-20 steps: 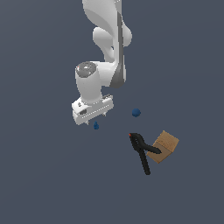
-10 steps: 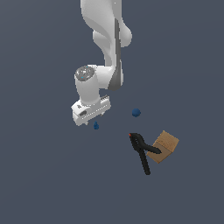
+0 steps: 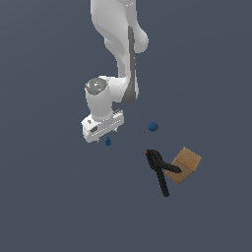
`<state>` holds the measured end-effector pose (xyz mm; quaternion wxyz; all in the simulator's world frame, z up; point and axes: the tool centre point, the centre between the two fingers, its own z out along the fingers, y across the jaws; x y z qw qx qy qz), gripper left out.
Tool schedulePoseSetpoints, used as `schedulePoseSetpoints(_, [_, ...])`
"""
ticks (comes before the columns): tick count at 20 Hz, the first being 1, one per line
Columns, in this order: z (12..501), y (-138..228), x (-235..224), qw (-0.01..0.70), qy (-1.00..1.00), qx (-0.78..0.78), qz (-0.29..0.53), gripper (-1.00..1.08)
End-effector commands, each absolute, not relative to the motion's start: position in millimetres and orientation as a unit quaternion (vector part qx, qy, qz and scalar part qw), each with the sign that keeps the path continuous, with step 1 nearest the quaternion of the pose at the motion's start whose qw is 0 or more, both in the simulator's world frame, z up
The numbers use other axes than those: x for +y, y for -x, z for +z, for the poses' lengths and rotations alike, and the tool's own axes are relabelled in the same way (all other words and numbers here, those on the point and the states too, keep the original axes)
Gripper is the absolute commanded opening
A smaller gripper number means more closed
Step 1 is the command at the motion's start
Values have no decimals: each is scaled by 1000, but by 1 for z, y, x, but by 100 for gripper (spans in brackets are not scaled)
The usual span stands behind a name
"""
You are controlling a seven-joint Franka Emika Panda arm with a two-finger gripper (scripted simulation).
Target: Pick up a designated object from a clutter of objects.
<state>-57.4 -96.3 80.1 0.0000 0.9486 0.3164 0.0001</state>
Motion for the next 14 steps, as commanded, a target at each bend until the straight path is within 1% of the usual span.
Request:
schedulePoseSetpoints(1, [69,58,-96,0,-949,317,0,100])
schedulePoseSetpoints(6, [49,58,-97,0,-948,317,0,100])
schedulePoseSetpoints(11, [42,58,-97,0,-948,318,0,100])
schedulePoseSetpoints(12, [42,58,-97,0,-948,318,0,-100])
schedulePoseSetpoints(14, [42,58,-97,0,-948,318,0,-100])
